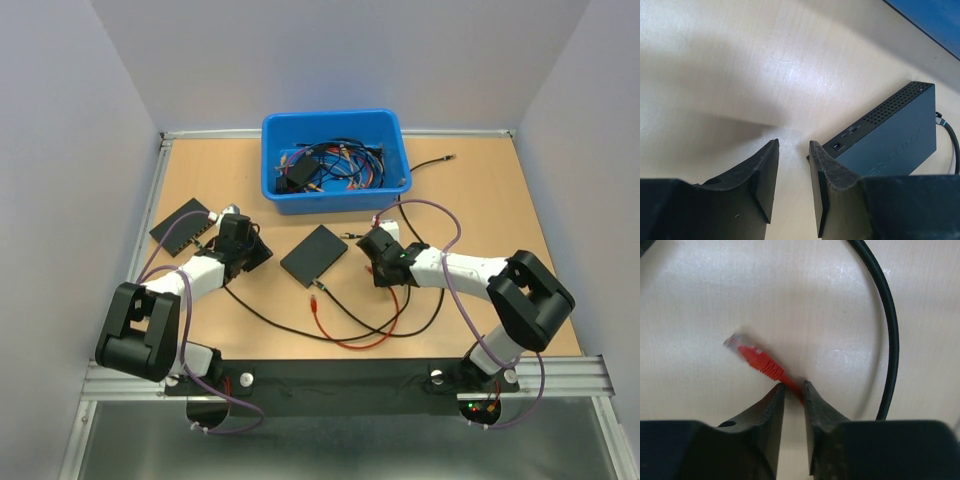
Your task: Insert the plug into the switch port
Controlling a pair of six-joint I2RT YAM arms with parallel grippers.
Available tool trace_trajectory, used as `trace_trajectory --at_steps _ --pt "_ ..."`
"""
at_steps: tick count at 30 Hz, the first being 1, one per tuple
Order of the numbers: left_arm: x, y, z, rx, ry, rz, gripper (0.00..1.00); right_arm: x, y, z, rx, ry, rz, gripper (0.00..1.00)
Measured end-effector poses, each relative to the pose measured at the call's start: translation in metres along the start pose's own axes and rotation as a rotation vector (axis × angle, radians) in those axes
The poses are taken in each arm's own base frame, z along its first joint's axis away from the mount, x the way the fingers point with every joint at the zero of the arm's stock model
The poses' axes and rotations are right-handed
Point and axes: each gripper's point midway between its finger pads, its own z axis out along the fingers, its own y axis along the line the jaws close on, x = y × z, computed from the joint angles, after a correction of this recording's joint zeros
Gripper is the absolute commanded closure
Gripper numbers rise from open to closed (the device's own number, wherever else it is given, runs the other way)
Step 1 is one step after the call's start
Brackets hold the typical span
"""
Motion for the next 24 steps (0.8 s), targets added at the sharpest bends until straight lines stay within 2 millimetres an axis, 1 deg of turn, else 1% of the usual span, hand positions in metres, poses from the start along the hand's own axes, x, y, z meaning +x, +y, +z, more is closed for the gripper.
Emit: trace_trajectory --at_steps 1,2,4,9,12,14,17,18,21,24 --pt "0.0 0.0 0.0 0.001 -0.001 0.001 0.59 0.0 0.001 0.0 -0.003 0.001 -0.002 0.82" --pt "0.001 0.0 0.0 0.001 0.0 0.003 0.59 0.0 0.002 0.001 -0.01 0.0 0.0 0.9" --pt "0.002 0.003 0.0 -0.003 0.004 0.005 0.59 -0.001 0.004 0.001 -0.017 -0.003 -0.002 0.99" --pt "0.003 0.004 -0.001 -0.004 0.003 0.014 0.6 -0.002 0.005 0.001 -0.026 -0.005 -0.012 1.0" --pt "-0.003 0.0 -0.008 0.01 -0.019 0.017 0.6 -0.003 0.006 0.0 -0.03 -0.004 -0.022 0.99" --pt "-0.01 -0.005 -0.017 0.028 -0.047 0.02 0.6 -0.004 0.008 -0.001 -0.043 -0.006 -0.033 1.0" --pt "-0.026 -0.021 -0.038 0.091 -0.115 0.025 0.59 -0.012 0.012 -0.008 -0.076 -0.025 -0.04 1.0" --pt "-0.035 -0.03 -0.048 0.128 -0.15 0.027 0.59 -0.017 0.016 -0.013 -0.1 -0.04 -0.04 1.0" --pt "-0.053 -0.054 -0.074 0.235 -0.222 0.038 0.58 -0.034 0.026 -0.029 -0.172 -0.095 -0.038 0.99" --pt "-0.065 -0.079 -0.097 0.356 -0.272 0.061 0.58 -0.049 0.037 -0.045 -0.253 -0.152 -0.034 1.0"
